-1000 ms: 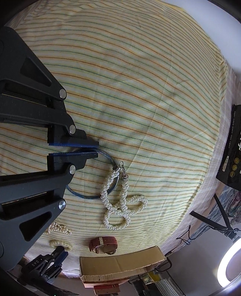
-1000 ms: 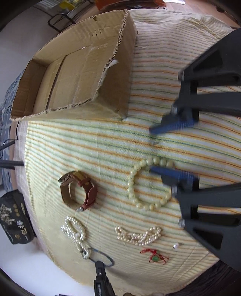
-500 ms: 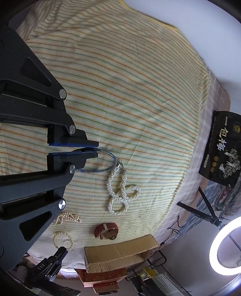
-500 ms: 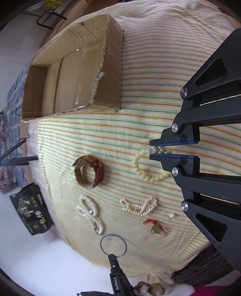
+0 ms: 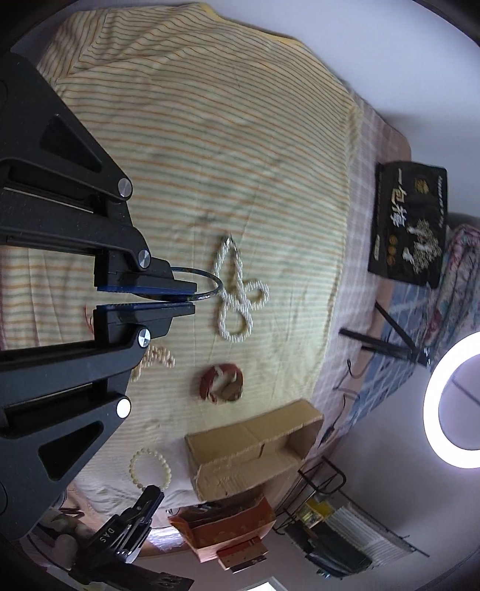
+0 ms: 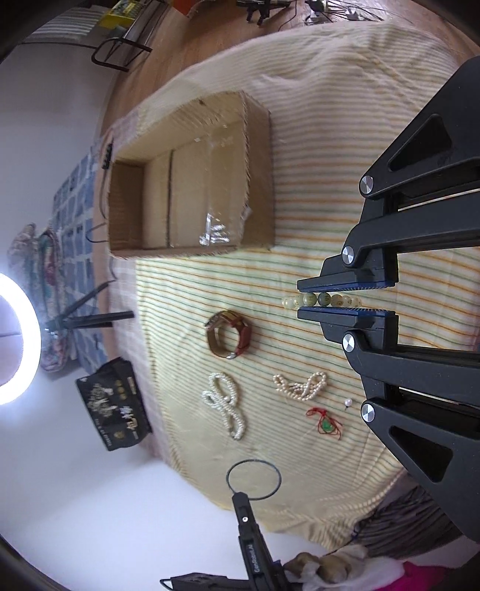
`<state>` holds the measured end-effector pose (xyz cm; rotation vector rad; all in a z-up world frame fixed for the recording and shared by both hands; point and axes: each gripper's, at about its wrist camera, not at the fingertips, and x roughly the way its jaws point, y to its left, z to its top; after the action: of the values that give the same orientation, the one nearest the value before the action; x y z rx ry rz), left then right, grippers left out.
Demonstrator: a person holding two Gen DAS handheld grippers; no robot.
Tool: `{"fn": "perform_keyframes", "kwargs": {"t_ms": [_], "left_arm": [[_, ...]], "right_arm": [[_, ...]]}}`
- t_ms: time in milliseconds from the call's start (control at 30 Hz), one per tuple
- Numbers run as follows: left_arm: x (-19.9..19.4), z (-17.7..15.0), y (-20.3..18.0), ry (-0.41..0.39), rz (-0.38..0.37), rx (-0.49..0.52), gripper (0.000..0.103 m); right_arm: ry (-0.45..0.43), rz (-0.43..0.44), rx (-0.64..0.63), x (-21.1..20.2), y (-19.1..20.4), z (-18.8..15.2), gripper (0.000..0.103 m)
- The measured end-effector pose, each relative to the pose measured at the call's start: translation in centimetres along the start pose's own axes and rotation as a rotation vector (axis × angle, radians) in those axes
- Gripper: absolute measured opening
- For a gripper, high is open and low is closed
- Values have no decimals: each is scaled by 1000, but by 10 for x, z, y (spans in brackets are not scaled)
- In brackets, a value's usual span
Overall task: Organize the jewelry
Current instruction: 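Carry the bangle and bracelet into the cardboard box and open both tools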
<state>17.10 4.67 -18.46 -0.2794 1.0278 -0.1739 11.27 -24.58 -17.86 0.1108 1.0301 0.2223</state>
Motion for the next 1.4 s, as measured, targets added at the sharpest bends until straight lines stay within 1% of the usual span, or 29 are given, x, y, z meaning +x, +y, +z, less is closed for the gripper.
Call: {"fn": "perform_keyframes", "kwargs": {"t_ms": [300, 400, 600, 833, 1033, 1200, 1400], "left_arm": [[-10, 8, -64, -28, -83, 97, 1], [-7, 12, -86, -28, -114, 124, 1], [6, 20, -126, -25, -149, 168, 1], [30, 29, -171, -13, -184, 212, 1], [60, 35, -212, 5, -200, 253, 1], [79, 40, -237, 20, -208, 278, 1], [102, 40, -255, 43, -208, 296, 1]], "right_arm": [[-96, -25, -4, -34, -16, 19, 6], [-118, -37, -8, -40, -24, 27, 6], [-149, -71, -21, -45, -43, 45, 6], [-166, -95, -16, -37, -70, 77, 6], [-172, -108, -12, -23, -90, 103, 6], [-158, -115, -7, -3, -103, 120, 6], [-129, -117, -6, 24, -116, 133, 6]]}}
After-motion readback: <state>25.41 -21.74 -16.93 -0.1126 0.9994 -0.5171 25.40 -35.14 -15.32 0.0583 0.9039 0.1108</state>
